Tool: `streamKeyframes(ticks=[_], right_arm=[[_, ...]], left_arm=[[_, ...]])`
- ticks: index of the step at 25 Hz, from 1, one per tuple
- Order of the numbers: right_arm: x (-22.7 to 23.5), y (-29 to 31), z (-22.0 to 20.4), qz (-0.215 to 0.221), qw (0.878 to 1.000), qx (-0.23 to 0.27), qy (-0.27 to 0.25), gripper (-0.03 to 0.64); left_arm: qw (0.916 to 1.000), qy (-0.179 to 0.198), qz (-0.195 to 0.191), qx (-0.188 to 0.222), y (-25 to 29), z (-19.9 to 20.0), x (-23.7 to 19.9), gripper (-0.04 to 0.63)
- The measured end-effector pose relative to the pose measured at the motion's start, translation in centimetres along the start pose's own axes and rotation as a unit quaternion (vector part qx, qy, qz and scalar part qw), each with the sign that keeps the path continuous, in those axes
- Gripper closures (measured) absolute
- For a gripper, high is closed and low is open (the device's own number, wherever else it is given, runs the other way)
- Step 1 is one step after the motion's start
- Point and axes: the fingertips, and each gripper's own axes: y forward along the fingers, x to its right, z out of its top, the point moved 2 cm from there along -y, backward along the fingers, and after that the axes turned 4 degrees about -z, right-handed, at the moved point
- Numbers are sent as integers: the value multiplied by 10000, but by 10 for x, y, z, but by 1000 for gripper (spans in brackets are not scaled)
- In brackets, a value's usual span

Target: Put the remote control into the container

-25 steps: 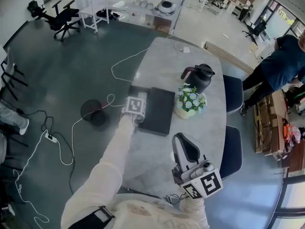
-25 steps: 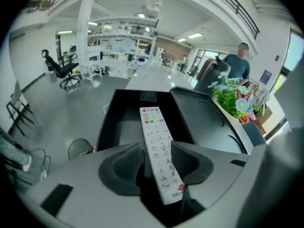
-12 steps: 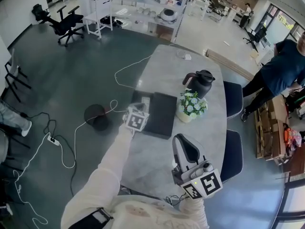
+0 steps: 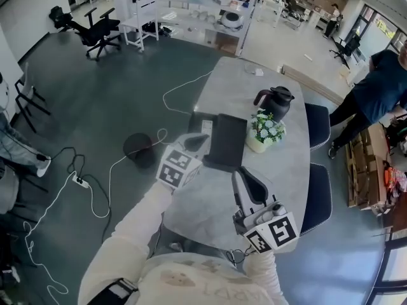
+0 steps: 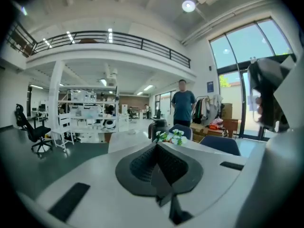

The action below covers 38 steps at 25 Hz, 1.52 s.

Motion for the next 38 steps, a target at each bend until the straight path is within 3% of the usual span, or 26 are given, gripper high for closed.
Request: streamKeyframes(ticks=[7,12,15,21,38], right_arm=[[-41,-7,-9,129,9999,-102,-3,581],[-67,-10,-12,228,9995,-169,-107,581],[-82,-12,-11,295,9992,-188,-203,581],[-100,-16,-6,313,9988,-188,-326,581],[-119,-18,1,383,9981,-160,-457,581]], left_arm=[[9965,69,-598,574,-107,43,68,583],[9929,371,-765,828,-165,58,101,583],[9910,340,-846,982,-186,63,114,583],[9881,557,-851,1155,-212,72,129,583],[9847,648,-876,1363,-226,75,132,583]])
